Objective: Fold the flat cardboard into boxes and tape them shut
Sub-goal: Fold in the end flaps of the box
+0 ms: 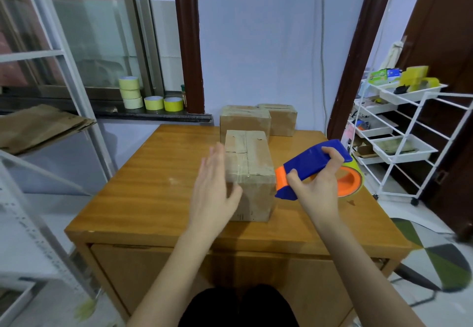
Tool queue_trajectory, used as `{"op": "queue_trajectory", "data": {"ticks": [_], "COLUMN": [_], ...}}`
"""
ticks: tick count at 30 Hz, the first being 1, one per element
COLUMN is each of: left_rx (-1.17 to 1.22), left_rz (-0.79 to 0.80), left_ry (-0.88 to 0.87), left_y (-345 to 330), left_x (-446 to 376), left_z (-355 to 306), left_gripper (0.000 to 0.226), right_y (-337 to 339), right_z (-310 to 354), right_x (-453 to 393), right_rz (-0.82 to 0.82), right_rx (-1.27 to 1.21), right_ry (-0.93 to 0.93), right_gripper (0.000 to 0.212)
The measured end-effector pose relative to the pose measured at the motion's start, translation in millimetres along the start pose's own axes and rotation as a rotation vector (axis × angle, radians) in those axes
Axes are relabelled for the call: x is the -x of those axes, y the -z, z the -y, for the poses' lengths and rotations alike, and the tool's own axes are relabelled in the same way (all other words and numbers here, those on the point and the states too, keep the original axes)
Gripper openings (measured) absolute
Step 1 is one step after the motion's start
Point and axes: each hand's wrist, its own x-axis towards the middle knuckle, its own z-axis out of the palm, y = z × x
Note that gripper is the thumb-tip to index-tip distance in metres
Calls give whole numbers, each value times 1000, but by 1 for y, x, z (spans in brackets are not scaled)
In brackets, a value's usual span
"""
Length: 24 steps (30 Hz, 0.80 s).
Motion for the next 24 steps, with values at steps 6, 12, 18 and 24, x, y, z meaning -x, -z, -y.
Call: {"op": "queue_trajectory", "data": {"ticks": [6, 12, 18, 24], "left_rx": [-483, -497, -453, -398], "left_rz": [122, 188, 185, 163], "left_ry": [-396, -446, -496, -514], "left_y": [-1, 6, -7, -9], "left_x": [-11, -16, -14, -26], "left_z": [18, -6, -12, -20], "left_gripper": [66, 68, 59, 57], "right_y": [-2, -1, -2, -1], "right_z": [-2, -2, 0, 0], "right_x": [2, 1, -1, -2], "right_rz": [-8, 5, 18, 15], "right_rx": [-14, -8, 34, 58], "right_ry": [7, 8, 23, 28], "right_gripper": [64, 62, 62, 63]}}
